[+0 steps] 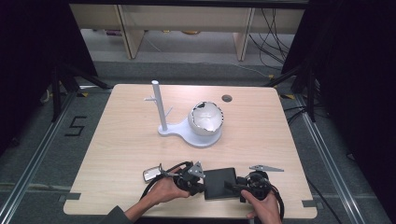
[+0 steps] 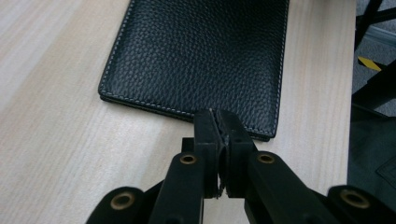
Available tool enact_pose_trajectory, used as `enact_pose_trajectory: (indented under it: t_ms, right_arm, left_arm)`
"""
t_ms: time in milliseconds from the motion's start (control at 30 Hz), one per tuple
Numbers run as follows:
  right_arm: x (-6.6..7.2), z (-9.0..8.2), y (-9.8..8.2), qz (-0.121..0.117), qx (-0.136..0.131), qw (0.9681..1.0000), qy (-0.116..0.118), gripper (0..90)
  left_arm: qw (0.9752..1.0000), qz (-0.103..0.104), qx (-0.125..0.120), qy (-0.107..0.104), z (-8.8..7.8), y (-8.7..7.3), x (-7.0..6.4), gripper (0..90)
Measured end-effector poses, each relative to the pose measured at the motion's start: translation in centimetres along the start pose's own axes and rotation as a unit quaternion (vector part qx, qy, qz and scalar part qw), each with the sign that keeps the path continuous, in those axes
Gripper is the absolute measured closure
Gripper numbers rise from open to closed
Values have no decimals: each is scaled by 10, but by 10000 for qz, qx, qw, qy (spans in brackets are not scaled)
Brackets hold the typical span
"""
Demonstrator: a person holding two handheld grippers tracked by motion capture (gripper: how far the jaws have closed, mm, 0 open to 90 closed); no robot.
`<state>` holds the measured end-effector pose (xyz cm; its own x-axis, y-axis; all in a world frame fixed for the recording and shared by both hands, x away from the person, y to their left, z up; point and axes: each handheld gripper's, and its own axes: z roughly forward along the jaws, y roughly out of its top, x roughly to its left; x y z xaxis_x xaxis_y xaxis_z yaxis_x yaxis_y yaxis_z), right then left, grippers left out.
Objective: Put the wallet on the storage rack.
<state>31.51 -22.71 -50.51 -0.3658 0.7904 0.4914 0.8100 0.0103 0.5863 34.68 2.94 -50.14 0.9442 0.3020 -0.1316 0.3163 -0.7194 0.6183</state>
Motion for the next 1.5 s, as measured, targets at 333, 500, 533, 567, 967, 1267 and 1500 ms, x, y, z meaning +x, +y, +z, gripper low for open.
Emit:
enact_pose_trajectory:
  t_ms: [333,500,533,567,967,1267,1500]
  right_arm:
    - [-10,8,9,146,-48,9998,153,340]
    - [-15,5,8,486,-213,9980,343,437]
    - [-15,5,8,486,-213,9980,343,437]
    - [-13,2,8,728,-250,9963,388,464]
    - [-5,4,8,396,-184,9967,682,640]
    - [0,0,9,263,-231,9955,880,723]
    - [9,-6,15,79,-386,9935,1067,770]
  left_arm:
    - [10000,36,49,72,0,1,-2,865]
    - [9999,73,42,98,0,0,-2,866]
    - [9999,73,42,98,0,0,-2,866]
    - [9999,69,46,100,0,1,-2,867]
    - [9998,136,67,118,0,0,-2,866]
    - [9998,123,59,164,-1,0,-3,849]
    - [9995,98,-94,284,-13,3,-5,622]
